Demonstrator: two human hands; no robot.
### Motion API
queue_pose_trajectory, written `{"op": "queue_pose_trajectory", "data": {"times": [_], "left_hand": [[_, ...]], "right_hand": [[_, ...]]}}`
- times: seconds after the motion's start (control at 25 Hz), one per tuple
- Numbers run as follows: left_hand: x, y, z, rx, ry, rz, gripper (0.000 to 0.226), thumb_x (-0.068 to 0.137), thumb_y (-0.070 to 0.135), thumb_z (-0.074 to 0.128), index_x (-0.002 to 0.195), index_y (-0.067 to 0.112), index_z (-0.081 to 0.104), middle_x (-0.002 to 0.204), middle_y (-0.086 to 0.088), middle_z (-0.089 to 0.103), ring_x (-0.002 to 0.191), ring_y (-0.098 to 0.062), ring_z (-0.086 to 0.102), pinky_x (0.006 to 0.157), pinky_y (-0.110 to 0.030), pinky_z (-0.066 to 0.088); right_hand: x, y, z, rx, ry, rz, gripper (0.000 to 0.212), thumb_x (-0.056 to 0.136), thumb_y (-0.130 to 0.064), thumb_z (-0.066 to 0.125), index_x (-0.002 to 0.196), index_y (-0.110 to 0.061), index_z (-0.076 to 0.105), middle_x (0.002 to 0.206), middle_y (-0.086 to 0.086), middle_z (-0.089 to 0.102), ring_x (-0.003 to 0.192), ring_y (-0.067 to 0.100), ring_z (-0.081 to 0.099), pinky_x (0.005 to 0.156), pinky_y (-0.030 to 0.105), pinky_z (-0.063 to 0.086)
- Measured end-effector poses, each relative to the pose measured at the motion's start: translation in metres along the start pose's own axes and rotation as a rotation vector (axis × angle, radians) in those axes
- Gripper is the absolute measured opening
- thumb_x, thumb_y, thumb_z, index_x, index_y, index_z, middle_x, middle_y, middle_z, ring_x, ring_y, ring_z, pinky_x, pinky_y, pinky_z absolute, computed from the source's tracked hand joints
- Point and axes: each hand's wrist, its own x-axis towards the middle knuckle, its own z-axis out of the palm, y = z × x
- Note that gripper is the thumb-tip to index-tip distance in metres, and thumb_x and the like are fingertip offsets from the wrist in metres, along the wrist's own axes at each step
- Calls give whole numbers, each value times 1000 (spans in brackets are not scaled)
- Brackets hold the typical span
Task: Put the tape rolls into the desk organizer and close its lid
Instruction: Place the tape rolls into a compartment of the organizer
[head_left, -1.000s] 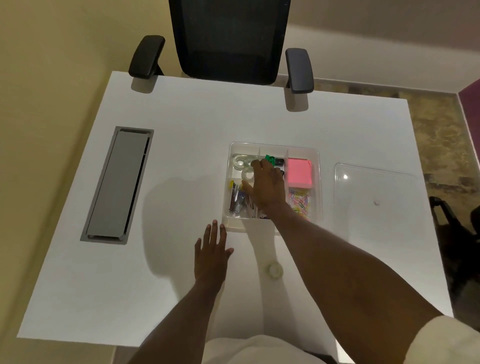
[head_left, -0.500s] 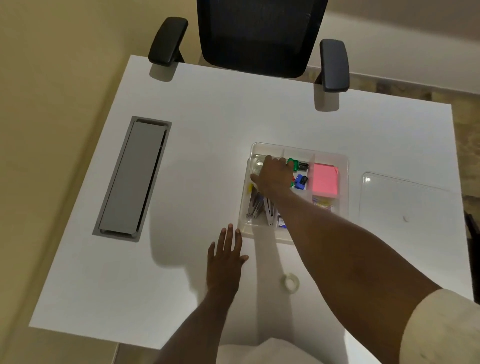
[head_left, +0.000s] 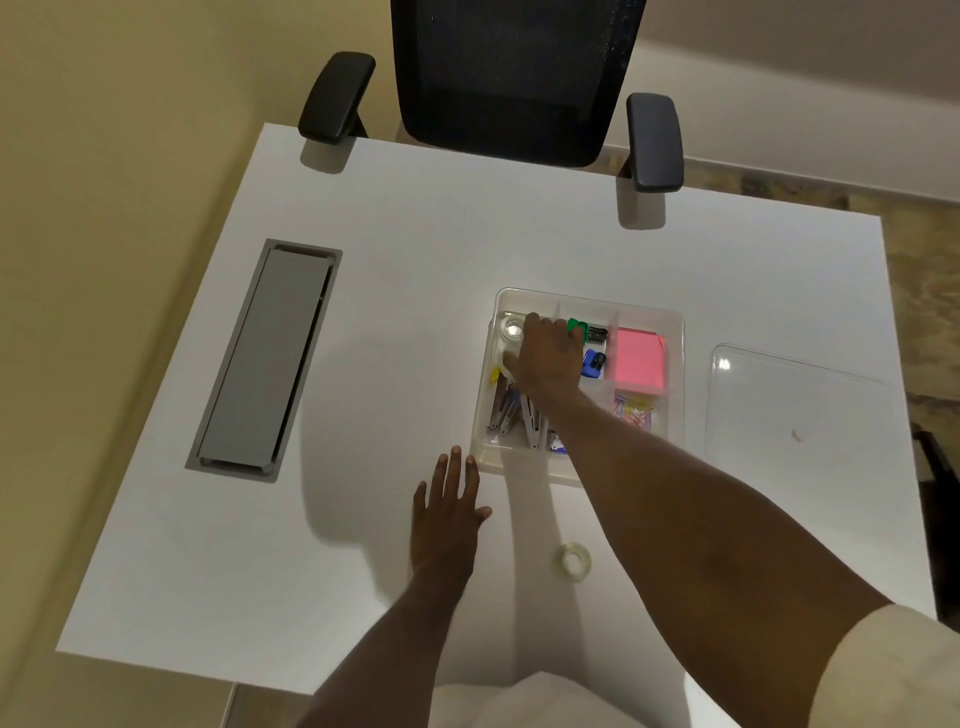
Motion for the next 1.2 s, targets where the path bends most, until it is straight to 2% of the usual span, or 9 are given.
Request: {"op": "queue_pose_trajectory", "data": {"times": [0.28, 0.48, 0.6, 0.88, 1.2], "left_hand": [[-2, 8, -13, -2, -39, -7, 75, 109, 51, 31, 165, 21, -8, 171, -5, -21, 160, -27, -14, 131, -49, 7], [-6, 14, -21, -17, -64, -16, 76, 108, 49, 35, 165, 19, -6, 172, -7, -18, 161, -29, -12, 131, -51, 8], [-8, 17, -24, -21, -67, -16, 77, 109, 48, 35, 165, 18, -7, 172, -8, -18, 160, -29, -13, 131, -51, 8], [-12, 19, -26, -18, -46, -9, 78, 108, 46, 40, 165, 16, -4, 173, -10, -14, 161, -30, -9, 130, -53, 15], [-11, 17, -26, -1, -55, 18, 77, 109, 43, 39, 164, 14, -6, 173, -10, -16, 161, -29, -11, 130, -52, 15]], "right_hand": [[-62, 22, -5, 79, 162, -166, 27, 91, -35, 68, 111, -16, 66, 104, 3, 71, 102, 25, 63, 96, 42, 45], [-111, 39, 1, 79, 163, -264, 25, 90, -31, 70, 108, -15, 64, 97, 3, 70, 92, 22, 64, 87, 39, 49], [-139, 48, 7, 148, 148, -281, 30, 86, -27, 73, 111, -14, 65, 100, 4, 71, 93, 23, 65, 85, 38, 51], [-209, 83, 30, 225, -13, -307, 25, 91, -32, 67, 111, -17, 66, 107, 1, 71, 100, 22, 64, 92, 37, 48], [-267, 139, 53, 197, -296, -214, 64, 85, -55, 68, 137, -23, 49, 136, -4, 54, 119, 20, 53, 99, 35, 44]]}}
